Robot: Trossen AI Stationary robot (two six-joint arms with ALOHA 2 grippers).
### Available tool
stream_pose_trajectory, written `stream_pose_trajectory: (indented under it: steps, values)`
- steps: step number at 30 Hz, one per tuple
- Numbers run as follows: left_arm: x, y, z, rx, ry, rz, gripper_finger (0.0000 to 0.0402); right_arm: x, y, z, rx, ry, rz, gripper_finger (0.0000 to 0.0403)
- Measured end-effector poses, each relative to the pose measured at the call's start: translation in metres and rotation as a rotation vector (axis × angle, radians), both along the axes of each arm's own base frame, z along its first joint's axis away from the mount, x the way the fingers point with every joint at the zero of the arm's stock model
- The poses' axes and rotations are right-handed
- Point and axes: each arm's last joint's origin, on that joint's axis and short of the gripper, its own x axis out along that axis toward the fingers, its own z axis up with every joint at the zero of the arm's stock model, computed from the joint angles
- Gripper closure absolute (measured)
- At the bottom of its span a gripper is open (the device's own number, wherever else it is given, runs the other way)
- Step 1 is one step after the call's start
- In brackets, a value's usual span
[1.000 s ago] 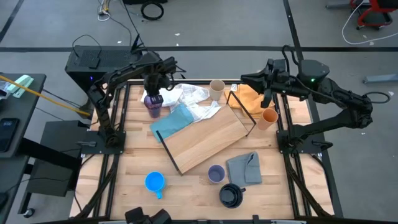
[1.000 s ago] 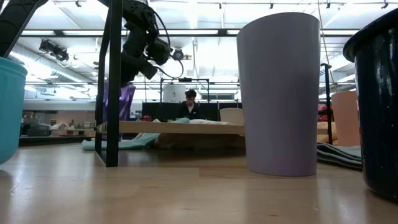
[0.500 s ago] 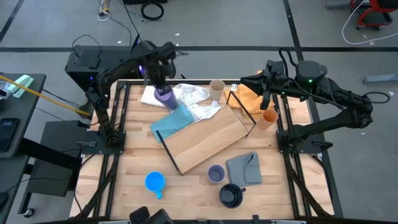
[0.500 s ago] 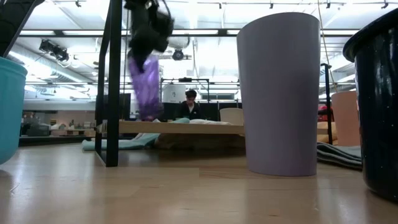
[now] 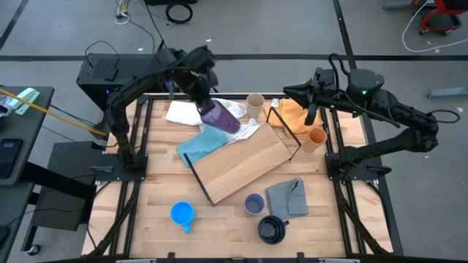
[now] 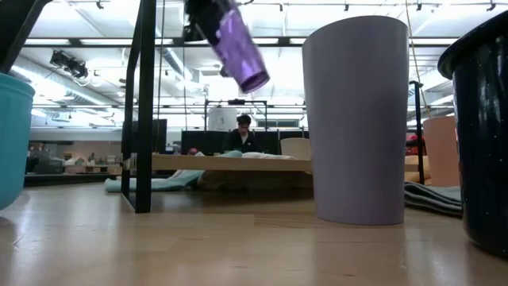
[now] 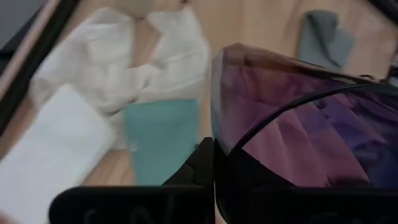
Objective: Stack small to large cups/mugs on shelf
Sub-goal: Put the purple glass on the shelf
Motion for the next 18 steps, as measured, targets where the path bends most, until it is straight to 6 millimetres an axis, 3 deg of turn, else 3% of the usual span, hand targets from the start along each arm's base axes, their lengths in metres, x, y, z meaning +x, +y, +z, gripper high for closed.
stream_pose_trajectory:
  steps: [12, 18]
  values:
    - [0.042, -0.05, -0.012, -0.016, -0.009, -0.053, 0.0389, -0.015, -0.008, 0.003, -0.003, -0.014, -0.062, 0.0365]
    - [0.063, -0.044, -0.039, -0.022, 0.071, -0.026, 0.0389, -0.03, -0.006, 0.008, -0.016, -0.042, -0.07, 0.0365]
